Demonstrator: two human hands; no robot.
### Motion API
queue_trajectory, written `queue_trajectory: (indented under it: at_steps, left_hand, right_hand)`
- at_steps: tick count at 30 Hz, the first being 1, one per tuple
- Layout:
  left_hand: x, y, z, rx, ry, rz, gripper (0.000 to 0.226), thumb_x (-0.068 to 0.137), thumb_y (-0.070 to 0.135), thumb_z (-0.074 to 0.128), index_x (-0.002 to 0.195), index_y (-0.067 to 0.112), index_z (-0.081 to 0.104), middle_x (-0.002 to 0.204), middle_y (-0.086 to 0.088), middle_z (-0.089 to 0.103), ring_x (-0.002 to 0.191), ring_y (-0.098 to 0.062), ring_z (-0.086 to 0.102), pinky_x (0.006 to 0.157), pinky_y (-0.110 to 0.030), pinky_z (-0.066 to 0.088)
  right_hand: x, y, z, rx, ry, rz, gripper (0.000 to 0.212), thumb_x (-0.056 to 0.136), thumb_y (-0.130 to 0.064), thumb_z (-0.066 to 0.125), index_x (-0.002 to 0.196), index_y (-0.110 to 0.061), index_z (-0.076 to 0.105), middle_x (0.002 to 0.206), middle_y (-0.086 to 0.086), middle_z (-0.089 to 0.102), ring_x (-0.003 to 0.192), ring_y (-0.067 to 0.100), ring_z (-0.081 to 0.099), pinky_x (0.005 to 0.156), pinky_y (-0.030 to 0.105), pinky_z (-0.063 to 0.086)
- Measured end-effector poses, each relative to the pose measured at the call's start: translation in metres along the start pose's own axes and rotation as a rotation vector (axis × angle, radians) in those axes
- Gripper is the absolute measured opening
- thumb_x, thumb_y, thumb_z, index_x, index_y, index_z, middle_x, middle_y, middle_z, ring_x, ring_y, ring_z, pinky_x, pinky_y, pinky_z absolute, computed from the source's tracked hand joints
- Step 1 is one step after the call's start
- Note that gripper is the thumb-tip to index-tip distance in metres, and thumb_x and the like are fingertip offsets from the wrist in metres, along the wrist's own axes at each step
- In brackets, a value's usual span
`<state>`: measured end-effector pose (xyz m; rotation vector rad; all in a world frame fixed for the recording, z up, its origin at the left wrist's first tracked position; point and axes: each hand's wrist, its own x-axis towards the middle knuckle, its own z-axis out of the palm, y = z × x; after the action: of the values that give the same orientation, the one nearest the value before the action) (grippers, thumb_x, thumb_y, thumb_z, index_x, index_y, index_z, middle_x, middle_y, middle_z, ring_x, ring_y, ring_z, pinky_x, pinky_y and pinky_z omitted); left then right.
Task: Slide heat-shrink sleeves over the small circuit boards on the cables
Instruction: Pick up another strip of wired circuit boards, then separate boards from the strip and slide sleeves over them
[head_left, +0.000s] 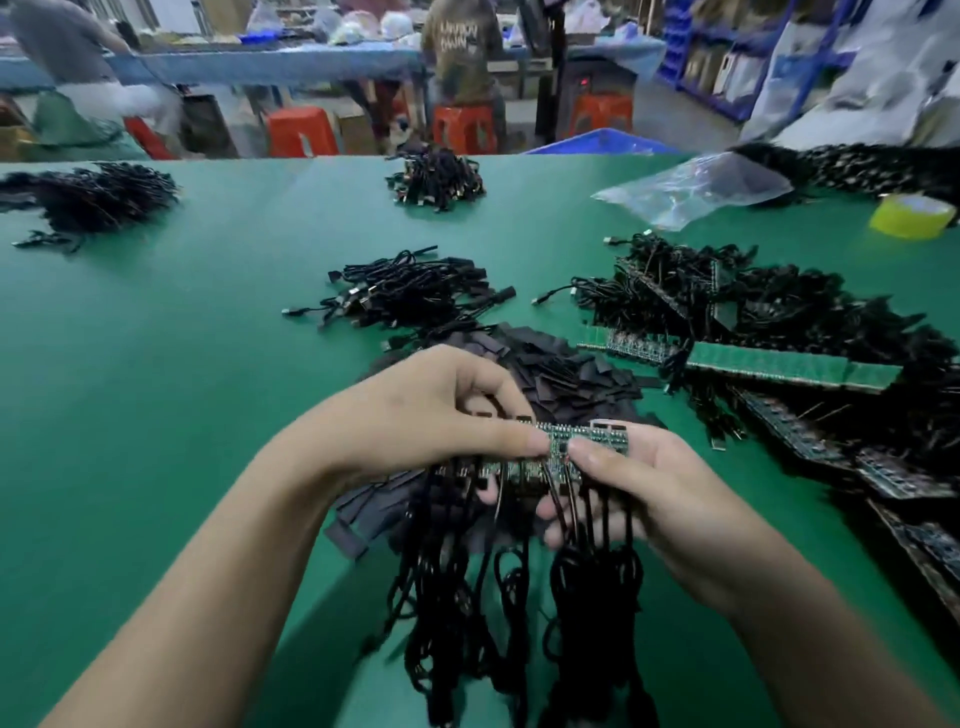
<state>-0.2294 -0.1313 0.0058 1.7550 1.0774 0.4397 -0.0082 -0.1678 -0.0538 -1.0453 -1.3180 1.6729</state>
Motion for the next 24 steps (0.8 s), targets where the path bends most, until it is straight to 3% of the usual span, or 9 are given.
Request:
queue_trajectory:
  at_steps: [1, 5, 7, 10, 13, 16, 20, 24]
  left_hand:
    - [0.005, -0.016, -0.003, -0.019, 0.031, -0.012, 0.026, 0.083, 0.036, 0.079, 0.091, 0.012, 0.075, 0.069, -0.004, 0.068, 0.059, -0.013, 0.057, 0.058, -0.024, 0.04]
    - [0.016, -0.067, -0.003, -0.215, 0.092, -0.052, 0.03, 0.087, 0.039, 0.077, 0.102, 0.014, 0.077, 0.074, 0.001, 0.072, 0.061, -0.007, 0.064, 0.063, -0.014, 0.05]
    - [0.019, -0.081, -0.003, -0.266, 0.114, -0.063, 0.039, 0.087, 0.045, 0.076, 0.105, 0.011, 0.077, 0.089, -0.009, 0.076, 0.072, -0.014, 0.068, 0.072, -0.024, 0.054]
    - [0.024, -0.083, -0.01, -0.18, 0.118, -0.038, 0.029, 0.087, 0.046, 0.074, 0.095, 0.018, 0.079, 0.08, -0.002, 0.07, 0.068, -0.011, 0.06, 0.068, -0.02, 0.046]
    - [0.032, -0.075, -0.023, -0.129, 0.05, -0.027, 0.022, 0.083, 0.035, 0.078, 0.093, 0.015, 0.081, 0.074, 0.001, 0.071, 0.064, -0.009, 0.062, 0.064, -0.017, 0.049]
    - [0.042, -0.067, -0.031, -0.179, -0.035, -0.026, 0.013, 0.077, 0.02, 0.08, 0.089, 0.014, 0.081, 0.074, -0.001, 0.075, 0.06, -0.008, 0.066, 0.063, -0.015, 0.053]
    - [0.05, -0.064, -0.033, -0.223, -0.074, -0.021, 0.01, 0.073, 0.017, 0.08, 0.083, 0.015, 0.081, 0.072, -0.006, 0.075, 0.061, -0.009, 0.069, 0.064, -0.017, 0.056]
    - [0.051, -0.068, -0.036, -0.206, -0.049, 0.002, 0.008, 0.071, 0.019, 0.084, 0.077, 0.016, 0.081, 0.071, -0.01, 0.075, 0.061, -0.013, 0.069, 0.064, -0.019, 0.056]
  right_hand:
    - [0.007, 0.006, -0.003, -0.003, 0.021, 0.03, 0.03, 0.092, -0.034, 0.064, 0.106, -0.01, 0.074, 0.091, 0.022, 0.077, 0.072, 0.028, 0.077, 0.055, 0.029, 0.06]
    - [0.029, 0.017, -0.019, -0.049, 0.076, 0.107, 0.049, 0.087, -0.036, 0.065, 0.12, 0.0, 0.064, 0.097, 0.022, 0.077, 0.081, 0.026, 0.077, 0.056, 0.028, 0.061]
    - [0.037, 0.017, -0.029, -0.105, 0.072, 0.132, 0.044, 0.088, -0.034, 0.067, 0.116, 0.001, 0.063, 0.097, 0.022, 0.077, 0.084, 0.029, 0.076, 0.061, 0.03, 0.063]
    - [0.046, 0.01, -0.043, -0.24, 0.01, 0.149, 0.022, 0.095, -0.026, 0.067, 0.102, -0.006, 0.071, 0.093, 0.02, 0.077, 0.077, 0.025, 0.074, 0.065, 0.03, 0.061]
    - [0.055, -0.011, -0.05, -0.617, -0.051, 0.089, 0.018, 0.092, -0.042, 0.069, 0.09, -0.025, 0.076, 0.087, -0.002, 0.077, 0.075, 0.01, 0.067, 0.072, 0.023, 0.049]
    - [0.069, -0.03, -0.043, -0.862, -0.107, -0.007, 0.019, 0.085, -0.054, 0.07, 0.097, -0.04, 0.076, 0.092, -0.014, 0.075, 0.084, 0.003, 0.069, 0.077, 0.021, 0.053]
    - [0.089, -0.036, -0.026, -0.927, -0.174, -0.054, 0.015, 0.088, -0.048, 0.072, 0.094, -0.034, 0.076, 0.086, -0.013, 0.074, 0.076, 0.006, 0.067, 0.074, 0.028, 0.055]
    - [0.098, -0.029, -0.02, -0.873, -0.197, -0.072, 0.011, 0.089, -0.036, 0.076, 0.085, -0.026, 0.077, 0.075, -0.01, 0.072, 0.065, -0.001, 0.058, 0.063, 0.02, 0.047]
